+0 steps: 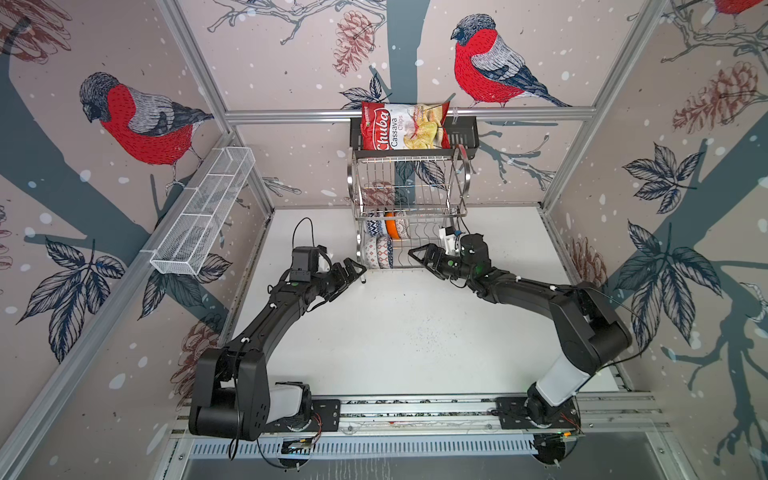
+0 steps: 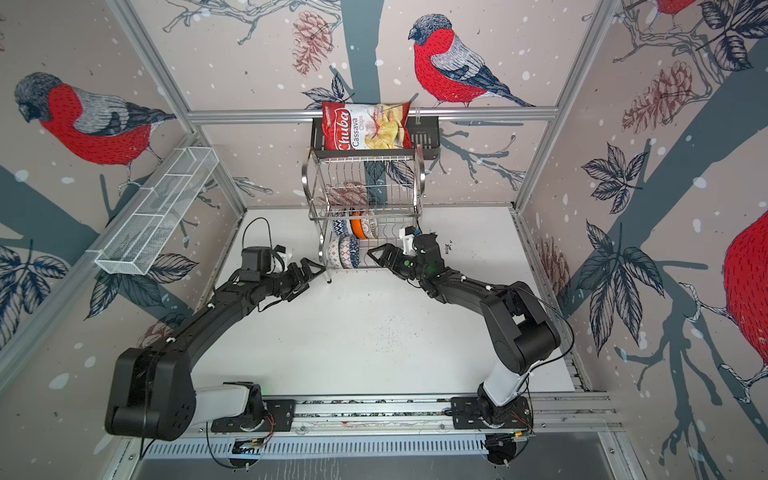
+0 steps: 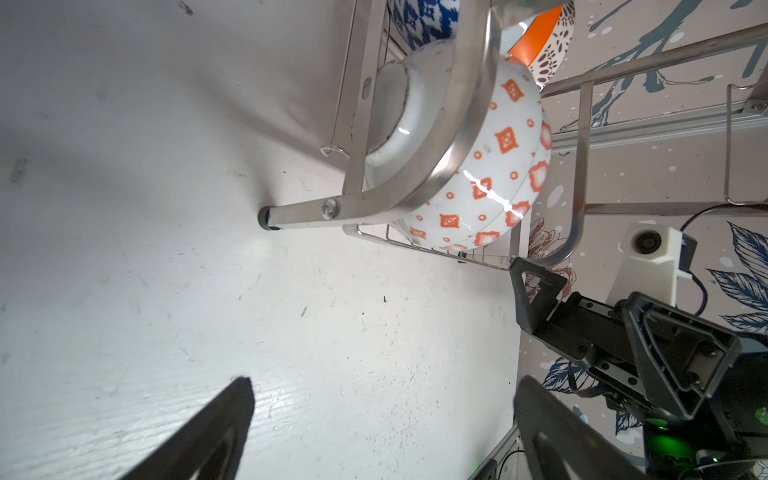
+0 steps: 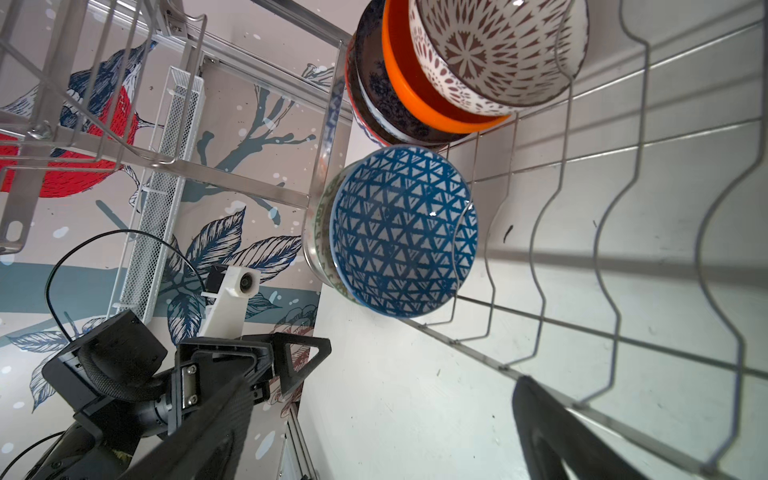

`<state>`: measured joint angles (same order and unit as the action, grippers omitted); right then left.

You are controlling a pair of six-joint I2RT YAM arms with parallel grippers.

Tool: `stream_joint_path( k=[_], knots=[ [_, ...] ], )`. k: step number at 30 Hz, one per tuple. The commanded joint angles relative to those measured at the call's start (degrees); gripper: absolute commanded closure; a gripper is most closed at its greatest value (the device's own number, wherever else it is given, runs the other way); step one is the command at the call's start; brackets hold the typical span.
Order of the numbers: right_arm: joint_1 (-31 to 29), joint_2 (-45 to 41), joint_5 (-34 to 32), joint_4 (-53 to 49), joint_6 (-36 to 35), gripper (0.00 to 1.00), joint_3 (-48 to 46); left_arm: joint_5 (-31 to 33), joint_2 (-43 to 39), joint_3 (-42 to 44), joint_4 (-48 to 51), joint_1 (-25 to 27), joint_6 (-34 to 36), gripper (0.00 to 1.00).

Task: Load the bowls into the dish rack

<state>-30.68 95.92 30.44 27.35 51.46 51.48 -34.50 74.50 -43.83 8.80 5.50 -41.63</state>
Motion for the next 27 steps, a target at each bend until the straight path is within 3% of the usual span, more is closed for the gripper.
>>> stream_joint_path(
  k=[1, 9, 23, 27],
  knots=[
    [0.53, -1.53, -0.46, -2.96, -2.74, 0.01, -0.57, -0.67, -0.20, 0.00, -2.86, -0.78, 0.47, 0.02],
    [2.63, -5.56, -0.53, -8.23, -4.49, 0.00, -1.74, 1.32, -0.80, -3.10, -1.63, -3.10, 2.95, 0.02],
    [10.32, -13.75, -3.04, -22.16, -11.32, 0.00, -3.03, -2.62, -0.33, -0.42, -7.06, -15.42, 2.91, 0.02],
    [15.42, -16.73, -11.87, -27.30, -13.91, 0.00, -2.97, -1.70, 0.20, -1.39, -6.65, -18.43, 5.20, 0.02]
  ],
)
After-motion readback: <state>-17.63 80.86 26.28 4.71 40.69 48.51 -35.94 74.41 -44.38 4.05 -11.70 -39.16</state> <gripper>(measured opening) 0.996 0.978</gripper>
